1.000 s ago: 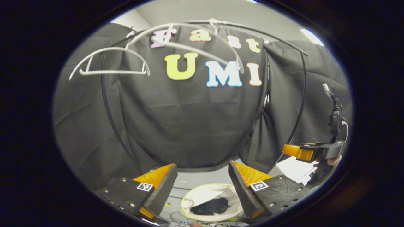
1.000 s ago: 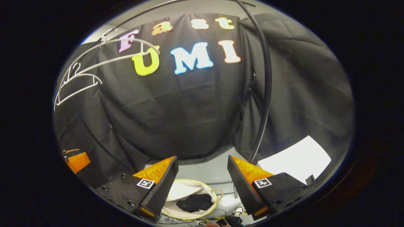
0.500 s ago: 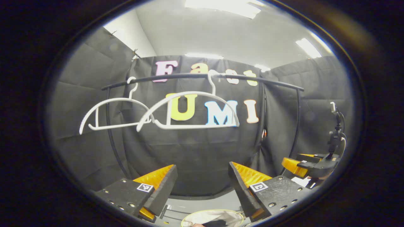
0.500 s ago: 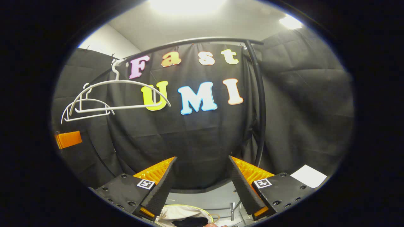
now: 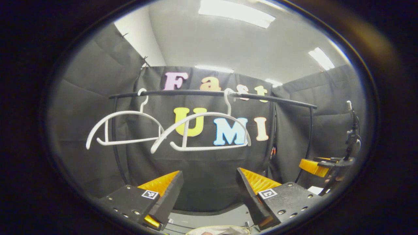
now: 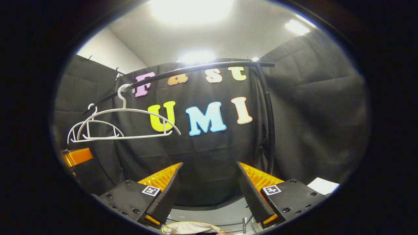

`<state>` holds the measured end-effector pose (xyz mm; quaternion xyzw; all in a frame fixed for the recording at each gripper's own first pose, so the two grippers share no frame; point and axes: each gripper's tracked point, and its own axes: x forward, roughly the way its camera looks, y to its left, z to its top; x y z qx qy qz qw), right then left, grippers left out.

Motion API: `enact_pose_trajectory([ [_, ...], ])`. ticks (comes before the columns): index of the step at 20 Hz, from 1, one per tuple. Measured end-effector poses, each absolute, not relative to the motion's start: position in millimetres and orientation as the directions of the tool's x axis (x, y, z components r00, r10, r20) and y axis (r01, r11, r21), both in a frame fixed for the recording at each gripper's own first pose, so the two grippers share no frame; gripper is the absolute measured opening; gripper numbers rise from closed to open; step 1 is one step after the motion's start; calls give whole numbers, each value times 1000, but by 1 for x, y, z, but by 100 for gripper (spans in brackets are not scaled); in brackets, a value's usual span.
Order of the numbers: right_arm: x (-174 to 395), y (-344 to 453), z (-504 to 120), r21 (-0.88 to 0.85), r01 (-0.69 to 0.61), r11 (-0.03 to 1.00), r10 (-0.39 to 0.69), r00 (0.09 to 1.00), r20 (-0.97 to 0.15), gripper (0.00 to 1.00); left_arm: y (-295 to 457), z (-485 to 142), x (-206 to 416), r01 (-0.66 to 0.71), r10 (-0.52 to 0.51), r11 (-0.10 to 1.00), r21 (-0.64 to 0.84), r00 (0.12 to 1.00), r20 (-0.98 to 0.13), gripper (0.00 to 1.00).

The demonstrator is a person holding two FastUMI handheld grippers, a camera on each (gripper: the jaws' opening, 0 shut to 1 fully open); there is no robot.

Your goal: Grasp the clothes on the hanger with both hands and then place them into the laundry hamper below.

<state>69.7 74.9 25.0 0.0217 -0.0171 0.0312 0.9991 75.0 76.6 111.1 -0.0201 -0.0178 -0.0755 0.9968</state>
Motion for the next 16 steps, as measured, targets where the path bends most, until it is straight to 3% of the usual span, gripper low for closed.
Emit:
enact_pose_trajectory([
  [1,68,73,25,37,-50,998,49,998,25,98,80,105,75,146,-145,988,-54,989,27,94],
  [2,67,71,24,31,-41,999,41,999,20,93,83,101,76,137,-137,988,-65,990,18,94],
  [5,64,64,27,10,-27,1000,27,999,25,93,98,97,78,69,-68,993,-91,998,13,93],
  [6,65,59,26,0,-19,1000,19,999,32,98,102,98,77,48,-47,994,-94,999,14,93],
  [16,71,7,13,-87,-51,995,56,997,52,98,73,111,51,-155,163,983,-98,983,81,95],
])
